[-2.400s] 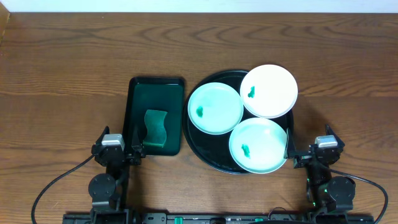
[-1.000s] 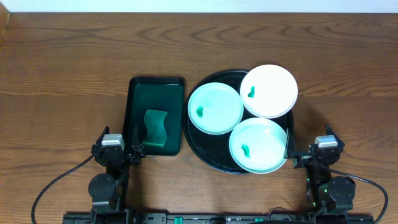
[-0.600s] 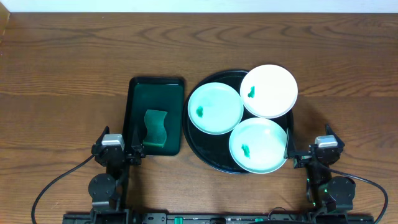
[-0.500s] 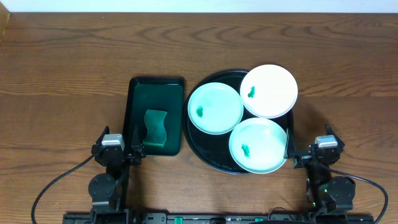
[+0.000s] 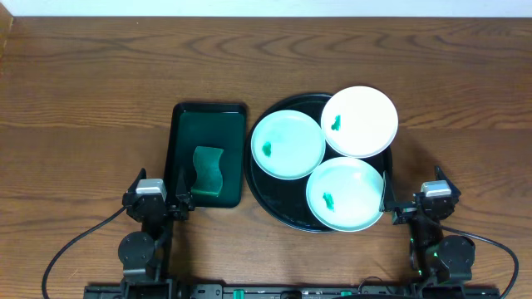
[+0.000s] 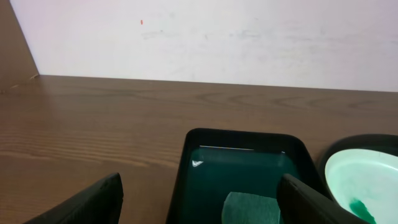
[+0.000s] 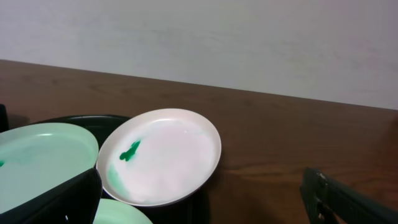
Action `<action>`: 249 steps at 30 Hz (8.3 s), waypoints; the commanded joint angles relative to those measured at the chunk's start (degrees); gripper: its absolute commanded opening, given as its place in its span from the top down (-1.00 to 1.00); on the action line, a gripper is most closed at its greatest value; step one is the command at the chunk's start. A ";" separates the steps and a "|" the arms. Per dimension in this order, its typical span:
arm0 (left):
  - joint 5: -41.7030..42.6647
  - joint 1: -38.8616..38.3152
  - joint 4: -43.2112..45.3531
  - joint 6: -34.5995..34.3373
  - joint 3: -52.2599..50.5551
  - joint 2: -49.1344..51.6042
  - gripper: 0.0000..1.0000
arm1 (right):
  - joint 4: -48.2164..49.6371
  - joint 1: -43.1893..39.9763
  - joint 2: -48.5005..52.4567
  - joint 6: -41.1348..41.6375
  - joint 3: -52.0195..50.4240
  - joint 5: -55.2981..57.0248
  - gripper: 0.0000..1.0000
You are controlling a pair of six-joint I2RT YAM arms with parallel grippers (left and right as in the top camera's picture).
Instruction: Clean dirty plates on tray and stack at the side
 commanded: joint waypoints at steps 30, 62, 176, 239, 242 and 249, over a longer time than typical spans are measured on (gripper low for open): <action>1.01 -0.24 -2.58 0.57 -0.44 0.13 -0.58 | -0.26 -0.83 -0.15 -0.72 -0.07 0.11 -0.98; 1.03 -0.24 -2.58 0.57 -0.44 0.15 -0.59 | -0.26 -0.83 -0.15 -0.70 -0.07 0.61 -0.99; 19.08 -0.24 -59.36 -3.10 66.51 73.16 -0.29 | -38.97 15.69 105.37 11.32 72.59 -12.70 0.30; 9.16 -0.24 -54.90 -11.78 59.17 73.29 0.37 | -35.63 17.66 105.39 22.95 70.03 -8.22 0.44; 9.16 -0.24 -54.90 -11.78 59.17 73.29 0.37 | -36.26 17.73 105.39 24.83 69.99 -8.20 0.48; 9.16 -0.24 -54.95 -11.78 59.17 73.29 0.37 | -35.50 18.27 105.39 28.57 68.50 -6.69 0.44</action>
